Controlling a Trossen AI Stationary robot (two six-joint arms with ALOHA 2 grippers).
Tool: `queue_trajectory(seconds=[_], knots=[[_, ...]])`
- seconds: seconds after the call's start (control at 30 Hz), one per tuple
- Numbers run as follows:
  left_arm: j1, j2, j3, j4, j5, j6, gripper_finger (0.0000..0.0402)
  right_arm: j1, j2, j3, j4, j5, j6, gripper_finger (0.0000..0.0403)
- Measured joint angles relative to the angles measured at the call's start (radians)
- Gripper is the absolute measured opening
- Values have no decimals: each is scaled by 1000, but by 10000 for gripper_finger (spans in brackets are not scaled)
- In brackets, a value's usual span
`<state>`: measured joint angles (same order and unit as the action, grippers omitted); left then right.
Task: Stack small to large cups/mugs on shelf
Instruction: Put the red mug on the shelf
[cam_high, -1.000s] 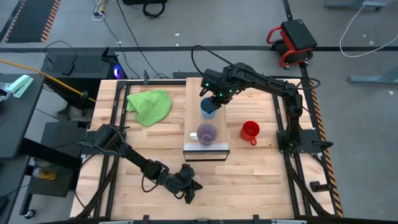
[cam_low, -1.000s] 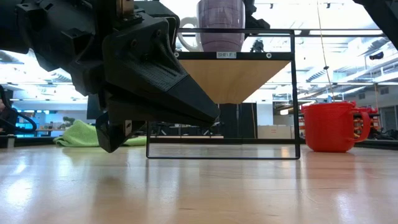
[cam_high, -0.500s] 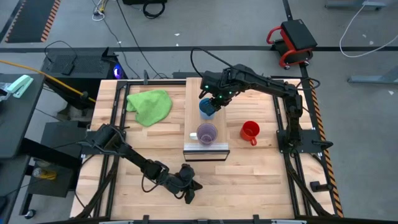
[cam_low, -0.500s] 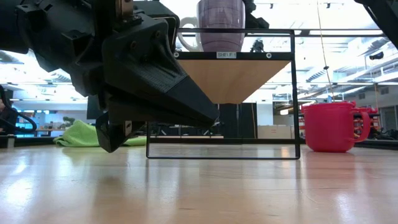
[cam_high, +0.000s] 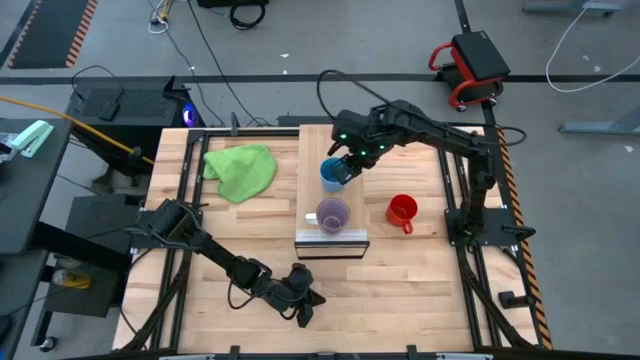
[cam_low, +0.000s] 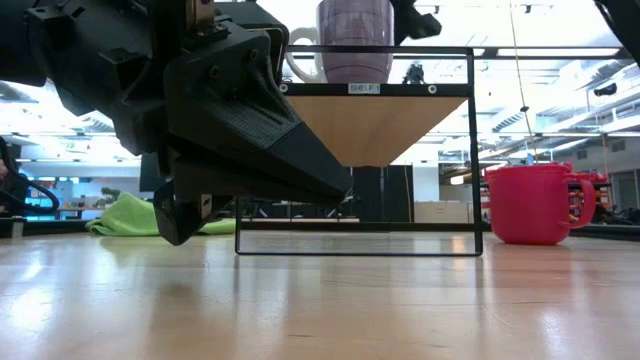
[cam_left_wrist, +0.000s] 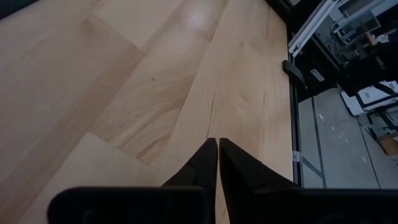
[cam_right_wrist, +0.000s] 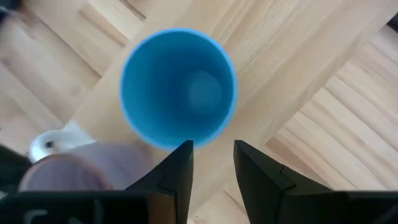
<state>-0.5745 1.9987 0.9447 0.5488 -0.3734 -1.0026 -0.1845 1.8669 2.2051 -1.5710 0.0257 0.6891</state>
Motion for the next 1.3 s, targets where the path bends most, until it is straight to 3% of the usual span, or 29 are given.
queue_trajectory(seconds=[0.33,0.7,0.8,0.97,1.13,1.3], knots=[[0,0,0,-12,-9,3,23,100,-233,0,0,111,150,120],[0,0,0,-23,-8,3,31,332,-467,-29,1,264,395,87],[0,0,0,-22,-7,3,31,371,-525,-148,4,283,438,82],[-2,0,0,-22,-7,-2,25,374,-636,-502,-5,264,483,80],[-7,0,0,-23,9,21,27,318,-684,-798,-1,260,505,80],[-7,0,0,-23,60,45,39,246,-683,-1008,0,194,470,80]])
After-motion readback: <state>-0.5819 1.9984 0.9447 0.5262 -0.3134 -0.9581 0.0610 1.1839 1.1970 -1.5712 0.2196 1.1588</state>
